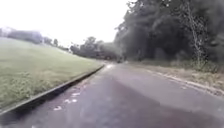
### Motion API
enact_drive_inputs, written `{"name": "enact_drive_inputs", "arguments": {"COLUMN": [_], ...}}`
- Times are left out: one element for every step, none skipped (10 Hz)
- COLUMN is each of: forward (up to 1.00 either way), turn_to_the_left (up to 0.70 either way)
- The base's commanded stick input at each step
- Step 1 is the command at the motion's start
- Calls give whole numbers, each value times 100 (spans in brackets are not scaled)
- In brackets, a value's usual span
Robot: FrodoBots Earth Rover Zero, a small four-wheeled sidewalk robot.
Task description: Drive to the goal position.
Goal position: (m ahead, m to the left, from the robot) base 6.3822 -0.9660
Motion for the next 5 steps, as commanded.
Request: {"name": "enact_drive_inputs", "arguments": {"forward": [100, 100, 100, 100, 100], "turn_to_the_left": [-3, -8, -16, -19, -8]}}
